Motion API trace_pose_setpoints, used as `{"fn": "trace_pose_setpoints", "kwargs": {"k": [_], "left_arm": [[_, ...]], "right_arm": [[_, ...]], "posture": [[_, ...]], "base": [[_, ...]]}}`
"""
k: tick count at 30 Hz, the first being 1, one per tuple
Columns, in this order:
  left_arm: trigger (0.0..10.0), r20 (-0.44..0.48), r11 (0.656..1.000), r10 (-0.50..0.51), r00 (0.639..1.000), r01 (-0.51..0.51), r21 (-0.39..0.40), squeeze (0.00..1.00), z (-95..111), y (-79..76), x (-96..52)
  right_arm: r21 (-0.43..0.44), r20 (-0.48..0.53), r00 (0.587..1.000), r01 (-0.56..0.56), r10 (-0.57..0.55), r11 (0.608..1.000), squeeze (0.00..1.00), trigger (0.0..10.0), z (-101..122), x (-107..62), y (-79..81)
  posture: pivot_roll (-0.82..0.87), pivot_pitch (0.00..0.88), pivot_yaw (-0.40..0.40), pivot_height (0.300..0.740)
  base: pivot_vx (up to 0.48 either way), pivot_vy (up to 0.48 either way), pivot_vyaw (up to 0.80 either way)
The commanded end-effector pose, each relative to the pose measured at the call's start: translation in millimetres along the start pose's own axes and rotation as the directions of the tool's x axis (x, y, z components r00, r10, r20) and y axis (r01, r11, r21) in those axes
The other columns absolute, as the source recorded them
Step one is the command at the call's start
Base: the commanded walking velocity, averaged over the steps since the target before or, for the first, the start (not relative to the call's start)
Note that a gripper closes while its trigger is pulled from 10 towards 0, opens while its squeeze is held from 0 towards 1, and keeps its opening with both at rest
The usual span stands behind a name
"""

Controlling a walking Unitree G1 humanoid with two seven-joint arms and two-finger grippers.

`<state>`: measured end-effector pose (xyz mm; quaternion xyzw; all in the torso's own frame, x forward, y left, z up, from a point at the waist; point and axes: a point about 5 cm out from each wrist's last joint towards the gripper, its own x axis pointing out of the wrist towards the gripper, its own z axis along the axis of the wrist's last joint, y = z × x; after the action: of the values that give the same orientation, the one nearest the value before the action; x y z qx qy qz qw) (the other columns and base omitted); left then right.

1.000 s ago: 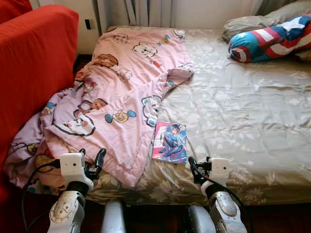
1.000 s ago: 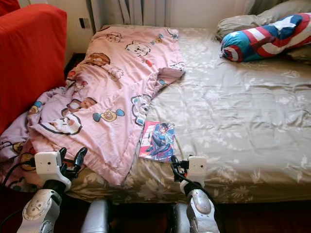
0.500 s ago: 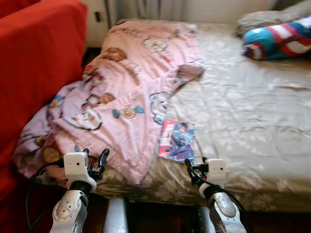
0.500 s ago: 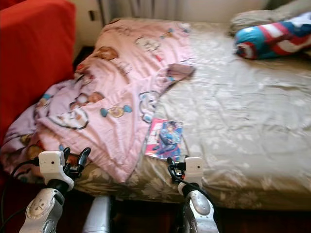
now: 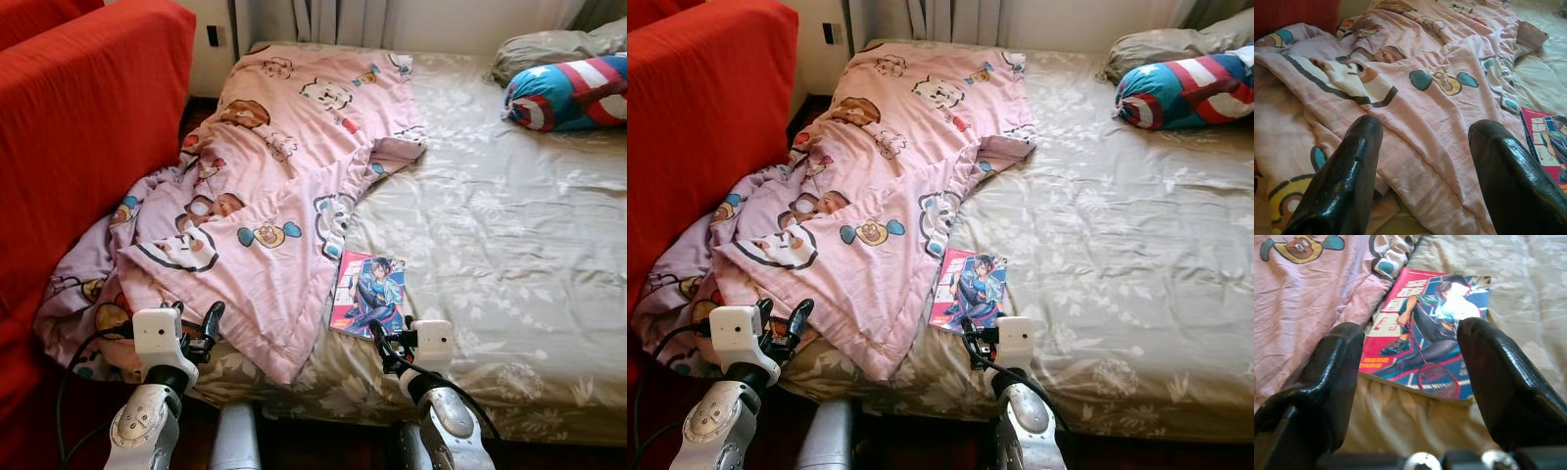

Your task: Clean up the room

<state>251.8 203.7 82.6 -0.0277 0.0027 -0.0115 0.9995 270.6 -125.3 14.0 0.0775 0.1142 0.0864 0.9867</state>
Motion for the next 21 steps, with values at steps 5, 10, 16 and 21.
{"fn": "trace_pose_setpoints", "kwargs": {"k": [5, 10, 16, 21], "left_arm": [[10.0, -0.021, 1.000, 0.001, 1.000, -0.001, -0.005, 0.00, -2.7, -0.8, -0.8], [10.0, -0.017, 1.000, -0.003, 1.000, 0.003, -0.005, 0.00, -1.8, -1.6, 0.3], [10.0, -0.021, 1.000, -0.005, 1.000, 0.004, -0.004, 0.00, -2.7, -1.4, -1.2], [10.0, -0.018, 1.000, -0.003, 1.000, 0.003, -0.003, 0.00, -2.0, -1.0, -1.7]], "right_arm": [[-0.014, -0.007, 1.000, -0.003, 0.003, 1.000, 0.00, 10.0, -2.1, -1.1, -1.4], [0.013, -0.009, 1.000, 0.020, -0.019, 1.000, 0.00, 10.0, -2.4, -0.9, -4.1], [0.007, -0.013, 1.000, 0.026, -0.026, 1.000, 0.00, 10.0, -2.2, 0.0, -6.8], [0.020, -0.015, 0.999, 0.052, -0.052, 0.998, 0.00, 10.0, -0.8, 2.7, -8.5]], "posture": [[0.13, 0.155, -0.038, 0.598], [0.13, 0.156, -0.038, 0.598], [0.13, 0.162, -0.037, 0.598], [0.14, 0.168, -0.036, 0.598]], "base": [[0.340, 0.000, 0.16], [0.343, 0.000, 0.55], [0.344, 0.000, 0.00], [0.243, 0.000, 0.00]]}}
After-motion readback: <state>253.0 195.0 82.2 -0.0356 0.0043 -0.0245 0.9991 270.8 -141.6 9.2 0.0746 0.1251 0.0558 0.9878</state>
